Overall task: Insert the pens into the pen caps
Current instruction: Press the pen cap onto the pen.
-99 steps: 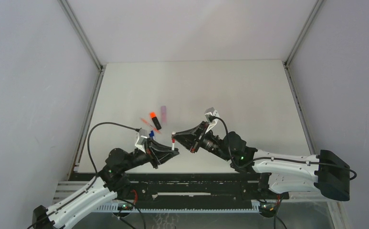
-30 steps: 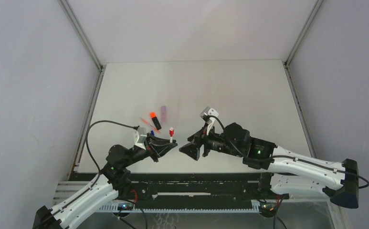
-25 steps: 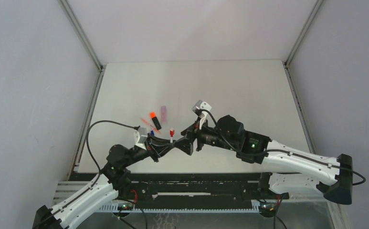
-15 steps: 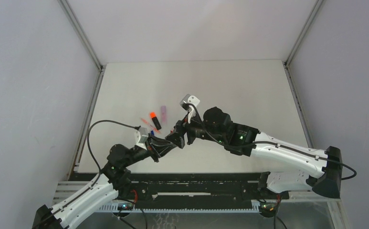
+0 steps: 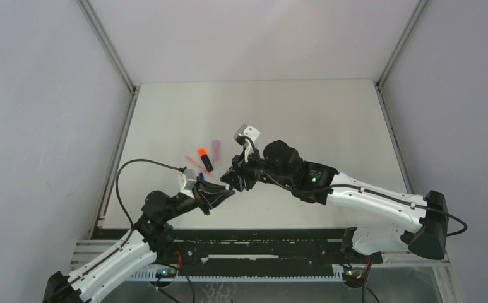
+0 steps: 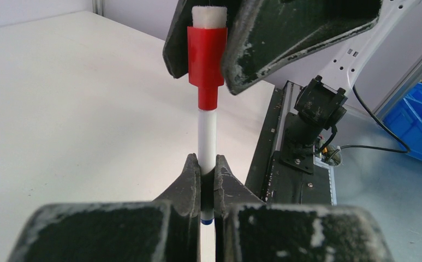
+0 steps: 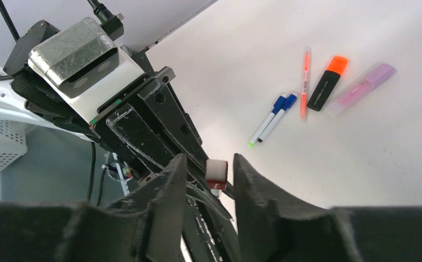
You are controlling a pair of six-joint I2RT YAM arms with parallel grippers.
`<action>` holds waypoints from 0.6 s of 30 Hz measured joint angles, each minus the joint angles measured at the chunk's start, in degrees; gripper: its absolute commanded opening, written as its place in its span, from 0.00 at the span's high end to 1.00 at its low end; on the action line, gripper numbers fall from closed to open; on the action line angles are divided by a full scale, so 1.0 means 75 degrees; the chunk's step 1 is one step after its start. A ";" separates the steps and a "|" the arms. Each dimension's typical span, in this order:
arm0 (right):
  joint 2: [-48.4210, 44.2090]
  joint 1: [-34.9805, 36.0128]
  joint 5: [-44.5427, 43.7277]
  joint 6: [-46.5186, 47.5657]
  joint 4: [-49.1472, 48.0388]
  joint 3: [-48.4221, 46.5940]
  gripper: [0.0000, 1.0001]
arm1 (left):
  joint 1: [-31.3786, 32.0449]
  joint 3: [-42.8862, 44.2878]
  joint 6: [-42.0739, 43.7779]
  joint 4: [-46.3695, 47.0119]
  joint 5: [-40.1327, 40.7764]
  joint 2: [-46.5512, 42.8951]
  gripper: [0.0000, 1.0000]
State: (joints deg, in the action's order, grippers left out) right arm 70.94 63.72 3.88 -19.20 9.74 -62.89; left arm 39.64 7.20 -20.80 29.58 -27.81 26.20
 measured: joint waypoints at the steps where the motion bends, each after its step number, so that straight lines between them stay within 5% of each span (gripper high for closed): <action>1: 0.0052 0.0000 -0.0015 0.0009 0.0020 -0.0058 0.77 | -0.0003 0.0000 0.0000 -0.0006 0.0000 -0.0003 1.00; 6: 0.0163 -0.0023 -0.0067 0.0047 0.0102 -0.0181 1.00 | 0.0000 0.0000 0.0003 -0.0032 0.0003 -0.0085 1.00; 18: 0.0385 -0.0082 0.0102 -0.0396 0.0332 -0.0323 1.00 | 0.0029 0.0000 0.0000 -0.0495 0.0277 -0.0408 1.00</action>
State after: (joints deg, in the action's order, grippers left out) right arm 73.82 63.11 4.64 -22.17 12.23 -65.32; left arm 39.86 7.20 -20.80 25.87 -25.74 23.14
